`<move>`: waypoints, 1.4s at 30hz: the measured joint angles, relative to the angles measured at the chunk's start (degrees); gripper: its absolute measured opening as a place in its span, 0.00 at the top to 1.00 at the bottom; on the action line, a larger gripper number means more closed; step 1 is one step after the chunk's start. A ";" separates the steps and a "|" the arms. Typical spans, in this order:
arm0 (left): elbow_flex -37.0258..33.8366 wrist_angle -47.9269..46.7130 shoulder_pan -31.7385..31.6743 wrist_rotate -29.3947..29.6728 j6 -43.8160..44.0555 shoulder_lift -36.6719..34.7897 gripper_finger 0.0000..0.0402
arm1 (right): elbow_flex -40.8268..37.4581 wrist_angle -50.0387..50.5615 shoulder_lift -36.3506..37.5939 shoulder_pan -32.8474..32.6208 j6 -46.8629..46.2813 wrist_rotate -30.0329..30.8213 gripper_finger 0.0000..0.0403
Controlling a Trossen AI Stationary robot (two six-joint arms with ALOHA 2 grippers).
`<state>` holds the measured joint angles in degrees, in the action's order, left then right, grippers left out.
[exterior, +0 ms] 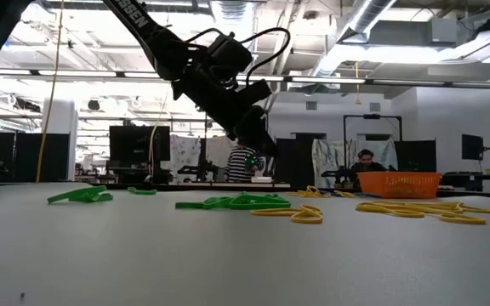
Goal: Sort rubber bands into baskets
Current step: Put the blue rubber band into the red bin
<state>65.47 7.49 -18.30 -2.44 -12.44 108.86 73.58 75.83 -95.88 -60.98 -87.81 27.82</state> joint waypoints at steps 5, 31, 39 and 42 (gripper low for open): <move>0.00 -0.02 0.09 -0.02 -0.44 0.00 0.59 | 0.00 -0.03 2.09 3.34 7.29 10.30 0.38; 0.00 -0.02 0.06 0.02 -2.91 0.00 0.59 | 0.00 -4.40 5.21 49.30 49.41 36.79 0.38; 0.00 -0.25 0.06 0.02 -2.95 0.00 0.59 | 0.00 -16.27 5.19 67.32 68.31 26.40 0.38; 0.00 -0.44 0.06 0.02 -2.95 0.00 0.59 | 0.00 -22.33 5.20 73.75 75.29 18.08 0.38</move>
<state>65.47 7.04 -18.24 -2.42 -15.40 108.86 73.58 53.50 -90.68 12.76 -12.52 45.90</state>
